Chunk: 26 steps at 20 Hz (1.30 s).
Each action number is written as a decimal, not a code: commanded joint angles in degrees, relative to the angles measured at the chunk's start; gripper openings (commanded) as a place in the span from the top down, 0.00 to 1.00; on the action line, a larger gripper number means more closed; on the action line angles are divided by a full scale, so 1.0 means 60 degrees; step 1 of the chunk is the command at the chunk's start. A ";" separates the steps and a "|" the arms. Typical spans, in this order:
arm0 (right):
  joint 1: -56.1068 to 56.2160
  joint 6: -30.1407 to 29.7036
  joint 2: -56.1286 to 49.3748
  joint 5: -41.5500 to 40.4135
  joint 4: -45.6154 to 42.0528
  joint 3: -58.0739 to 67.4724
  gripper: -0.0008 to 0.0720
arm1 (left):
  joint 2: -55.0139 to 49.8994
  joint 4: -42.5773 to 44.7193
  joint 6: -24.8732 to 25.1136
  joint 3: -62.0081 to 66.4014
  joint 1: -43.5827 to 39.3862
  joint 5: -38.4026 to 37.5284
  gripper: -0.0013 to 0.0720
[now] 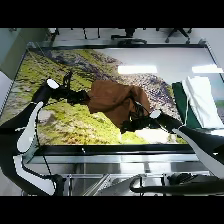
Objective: Fold the shirts.
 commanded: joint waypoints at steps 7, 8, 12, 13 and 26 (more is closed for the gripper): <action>-0.1661 0.0455 0.1723 0.2051 -0.0667 0.0838 0.96 | -0.0131 -0.0015 -0.0015 0.0936 -0.0310 -0.0401 0.96; -0.2310 0.0525 0.2211 0.2619 -0.0619 0.1439 0.96 | 0.0437 -0.0015 -0.0018 0.1526 -0.0222 -0.0568 0.96; -0.4849 0.0528 0.3840 0.4138 -0.0492 0.5785 0.96 | 0.3158 0.0007 -0.0561 0.4524 0.0368 -0.1060 0.96; -0.5592 0.0532 0.4073 0.4251 -0.0495 0.7297 0.96 | 0.3836 0.0007 -0.0809 0.5406 0.0532 -0.1042 0.96; -0.7766 0.0441 0.3187 0.4207 0.0976 1.3650 0.96 | 0.9592 -0.0215 -0.0517 0.3577 0.2980 0.1220 0.96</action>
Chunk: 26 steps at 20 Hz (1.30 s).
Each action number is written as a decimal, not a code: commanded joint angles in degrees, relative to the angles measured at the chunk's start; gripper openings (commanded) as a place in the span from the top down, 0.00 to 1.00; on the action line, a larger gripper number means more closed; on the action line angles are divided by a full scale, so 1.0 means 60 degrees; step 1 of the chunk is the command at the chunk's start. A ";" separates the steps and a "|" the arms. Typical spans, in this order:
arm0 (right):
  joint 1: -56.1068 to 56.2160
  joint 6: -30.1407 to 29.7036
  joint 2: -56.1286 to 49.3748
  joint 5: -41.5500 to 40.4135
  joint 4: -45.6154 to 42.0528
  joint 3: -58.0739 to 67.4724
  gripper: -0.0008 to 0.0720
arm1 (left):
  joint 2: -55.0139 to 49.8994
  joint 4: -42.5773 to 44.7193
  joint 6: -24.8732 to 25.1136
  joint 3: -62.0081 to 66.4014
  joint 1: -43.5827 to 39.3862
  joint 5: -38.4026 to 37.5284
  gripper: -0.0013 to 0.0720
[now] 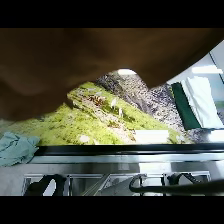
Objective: Fold the shirts.
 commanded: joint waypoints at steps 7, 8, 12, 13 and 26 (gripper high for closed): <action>0.1421 -0.2149 -0.3421 0.1024 0.1712 -0.4528 0.96 | -0.4473 -0.1949 0.1778 -0.2317 -0.1107 -0.1257 0.96; 0.1847 -0.2419 -0.3985 0.0692 0.1257 -0.5125 0.96 | -0.5304 -0.1395 0.1774 -0.2681 -0.1435 -0.1158 0.96; 0.2973 -0.2980 -0.6546 -0.1694 0.0066 -0.5803 0.96 | -0.8903 -0.0375 0.2142 -0.2914 -0.2116 -0.0040 0.96; 0.3107 -0.3005 -0.7063 -0.2495 0.0084 -0.5803 0.96 | -0.9817 -0.0393 0.2178 -0.2433 -0.2116 0.0025 0.96; 0.0721 -0.1129 -0.5370 0.1435 -0.2040 -0.6284 0.54 | -0.9774 -0.0284 0.1377 0.0135 0.0186 -0.4561 0.04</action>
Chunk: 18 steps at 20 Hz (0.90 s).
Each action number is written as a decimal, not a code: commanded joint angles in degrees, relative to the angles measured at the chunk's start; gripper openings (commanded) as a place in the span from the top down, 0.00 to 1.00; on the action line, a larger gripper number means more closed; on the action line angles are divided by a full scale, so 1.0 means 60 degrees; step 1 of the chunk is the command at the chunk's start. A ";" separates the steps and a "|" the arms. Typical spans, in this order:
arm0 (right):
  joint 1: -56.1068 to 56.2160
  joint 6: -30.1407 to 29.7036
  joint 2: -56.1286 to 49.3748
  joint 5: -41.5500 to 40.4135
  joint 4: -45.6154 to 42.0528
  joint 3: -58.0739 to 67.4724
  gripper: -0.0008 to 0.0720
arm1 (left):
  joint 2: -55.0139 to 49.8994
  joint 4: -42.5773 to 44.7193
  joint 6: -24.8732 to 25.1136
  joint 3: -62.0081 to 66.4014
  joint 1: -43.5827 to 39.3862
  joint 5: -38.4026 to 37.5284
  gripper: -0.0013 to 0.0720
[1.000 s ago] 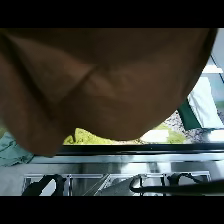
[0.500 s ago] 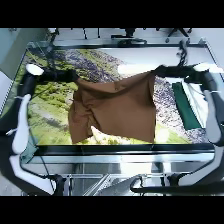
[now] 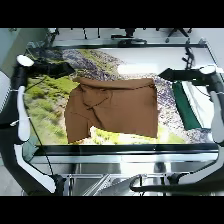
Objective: Fold the shirts.
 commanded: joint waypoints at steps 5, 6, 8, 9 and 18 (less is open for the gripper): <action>-0.2065 0.0586 0.2550 0.2521 -0.0874 -0.4131 0.63 | 0.1574 0.1027 0.0328 -0.4754 0.1730 -0.0841 0.09; -0.2098 0.0528 0.2820 0.2506 -0.0882 -0.4714 0.63 | 0.1566 0.0976 0.0408 -0.5238 0.1810 -0.0565 0.17; -0.2062 0.0444 0.3155 0.2510 -0.0871 -0.5439 0.63 | 0.1432 0.0965 0.0597 -0.5756 0.1800 -0.0055 0.17; -0.2051 0.0426 0.3213 0.2514 -0.0867 -0.5632 0.63 | 0.1304 0.0965 0.0714 -0.5865 0.1767 0.0084 0.17; -0.2055 0.0426 0.3246 0.2601 -0.0871 -0.6426 0.48 | -0.0627 0.0357 0.0769 -0.3982 0.1035 -0.1512 0.17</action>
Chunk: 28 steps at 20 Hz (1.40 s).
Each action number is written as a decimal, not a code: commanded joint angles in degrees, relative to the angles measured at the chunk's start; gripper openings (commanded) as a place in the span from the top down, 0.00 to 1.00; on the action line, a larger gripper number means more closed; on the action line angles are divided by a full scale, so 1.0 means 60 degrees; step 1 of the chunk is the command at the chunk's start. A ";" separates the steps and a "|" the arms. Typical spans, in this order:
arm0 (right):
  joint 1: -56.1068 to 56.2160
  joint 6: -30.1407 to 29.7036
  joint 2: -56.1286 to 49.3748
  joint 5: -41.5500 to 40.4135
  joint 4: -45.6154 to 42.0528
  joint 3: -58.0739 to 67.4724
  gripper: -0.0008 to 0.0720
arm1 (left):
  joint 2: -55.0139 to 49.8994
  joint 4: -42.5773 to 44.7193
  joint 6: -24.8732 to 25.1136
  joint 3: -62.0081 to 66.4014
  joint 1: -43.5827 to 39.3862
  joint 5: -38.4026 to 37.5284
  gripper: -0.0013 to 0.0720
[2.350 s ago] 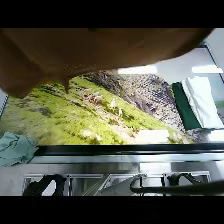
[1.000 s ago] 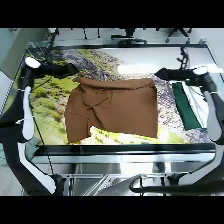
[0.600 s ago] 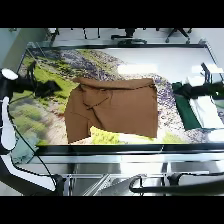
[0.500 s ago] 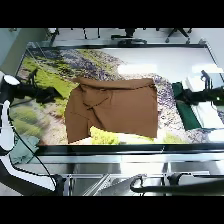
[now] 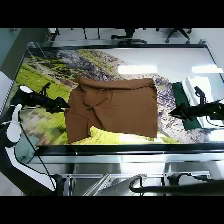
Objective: Fold the shirts.
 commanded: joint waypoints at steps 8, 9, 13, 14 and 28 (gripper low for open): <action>0.0204 -0.0189 -0.0419 -0.1107 -0.0007 -0.1996 0.46 | -0.1198 -0.0933 0.0219 0.1446 -0.0747 -0.1104 0.95; 0.0423 -0.0189 -0.0616 -0.1144 -0.0011 -0.2011 0.46 | -0.1191 -0.0925 0.0219 0.1446 -0.0754 -0.1096 0.96; 0.1807 -0.0284 -0.1464 -0.1818 -0.0011 -0.2014 0.49 | -0.1093 -0.0922 0.0219 0.1443 -0.0754 -0.1508 0.96; 0.2098 -0.0280 -0.1639 -0.1869 -0.0011 -0.2014 0.49 | -0.1009 -0.0914 0.0226 0.1446 -0.0747 -0.1537 0.96; 0.0120 0.0277 0.3778 -0.0670 0.1311 0.4280 0.96 | 0.6823 -0.5756 0.0328 0.1457 0.0437 0.0419 0.96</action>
